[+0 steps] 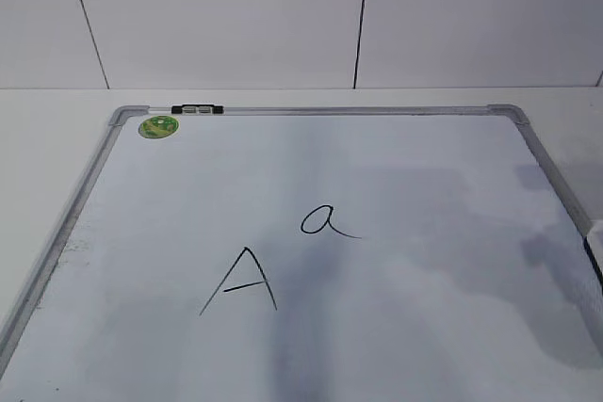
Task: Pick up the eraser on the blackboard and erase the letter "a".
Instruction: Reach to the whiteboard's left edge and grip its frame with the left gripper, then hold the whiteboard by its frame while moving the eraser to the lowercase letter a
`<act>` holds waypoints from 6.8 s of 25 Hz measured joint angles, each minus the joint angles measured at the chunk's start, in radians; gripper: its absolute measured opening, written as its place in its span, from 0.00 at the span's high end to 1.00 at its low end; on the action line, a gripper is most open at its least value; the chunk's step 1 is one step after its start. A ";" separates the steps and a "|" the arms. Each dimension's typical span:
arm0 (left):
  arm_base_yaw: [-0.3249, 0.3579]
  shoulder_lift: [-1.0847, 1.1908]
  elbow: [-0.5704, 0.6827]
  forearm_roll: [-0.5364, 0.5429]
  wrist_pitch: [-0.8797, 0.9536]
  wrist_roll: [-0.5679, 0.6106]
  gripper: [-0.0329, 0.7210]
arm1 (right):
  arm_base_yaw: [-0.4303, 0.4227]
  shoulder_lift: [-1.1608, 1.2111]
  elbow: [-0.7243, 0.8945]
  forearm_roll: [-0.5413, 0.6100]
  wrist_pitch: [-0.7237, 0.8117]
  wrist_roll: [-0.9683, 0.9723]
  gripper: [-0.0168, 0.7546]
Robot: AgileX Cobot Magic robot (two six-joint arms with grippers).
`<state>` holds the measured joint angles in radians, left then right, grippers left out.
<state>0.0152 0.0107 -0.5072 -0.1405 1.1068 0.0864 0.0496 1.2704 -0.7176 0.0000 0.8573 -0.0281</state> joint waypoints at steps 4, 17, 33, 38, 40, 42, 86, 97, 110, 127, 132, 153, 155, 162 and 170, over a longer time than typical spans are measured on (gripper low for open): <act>0.000 0.000 0.000 0.000 0.000 0.000 0.38 | 0.000 -0.074 0.000 0.015 0.076 0.000 0.25; 0.000 0.000 0.000 0.000 0.000 0.000 0.38 | 0.000 -0.155 -0.012 0.070 0.212 0.000 0.25; 0.000 0.000 0.000 0.000 0.000 0.000 0.38 | 0.000 -0.155 -0.012 0.074 0.227 0.000 0.25; 0.000 0.000 0.000 -0.015 0.000 0.000 0.38 | 0.000 -0.155 -0.012 0.074 0.227 0.000 0.25; 0.000 0.000 0.000 -0.031 -0.002 0.000 0.38 | 0.000 -0.155 -0.012 0.074 0.227 0.000 0.25; 0.000 0.007 0.000 -0.047 -0.006 0.000 0.38 | 0.000 -0.155 -0.012 0.074 0.227 0.000 0.25; 0.000 1.576 -0.492 -0.210 -0.182 0.159 0.48 | 0.000 -0.156 -0.012 0.135 0.210 -0.040 0.25; 0.000 1.724 -0.516 -0.245 -0.236 0.217 0.50 | 0.000 -0.156 -0.012 0.136 0.206 -0.042 0.25; 0.000 1.795 -0.518 -0.249 -0.272 0.221 0.57 | 0.000 -0.156 -0.012 0.136 0.199 -0.042 0.25; 0.000 1.803 -0.518 -0.266 -0.283 0.221 0.57 | 0.000 -0.156 -0.012 0.136 0.194 -0.042 0.25; 0.000 1.817 -0.518 -0.270 -0.283 0.221 0.58 | 0.000 -0.156 -0.012 0.136 0.194 -0.042 0.25; 0.000 1.845 -0.527 -0.300 -0.272 0.221 0.83 | 0.000 -0.156 -0.012 0.136 0.192 -0.043 0.25; 0.000 1.845 -0.527 -0.300 -0.270 0.221 0.85 | 0.000 -0.156 -0.012 0.136 0.192 -0.043 0.25; 0.000 1.845 -0.530 -0.300 -0.268 0.221 0.86 | 0.000 -0.156 -0.012 0.146 0.187 -0.039 0.25; 0.000 1.845 -0.530 -0.300 -0.265 0.221 0.87 | 0.000 -0.156 -0.014 0.178 0.173 -0.044 0.25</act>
<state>0.0152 1.8562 -1.0370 -0.4401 0.8413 0.3077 0.0496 1.1141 -0.7315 0.1784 1.0304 -0.0718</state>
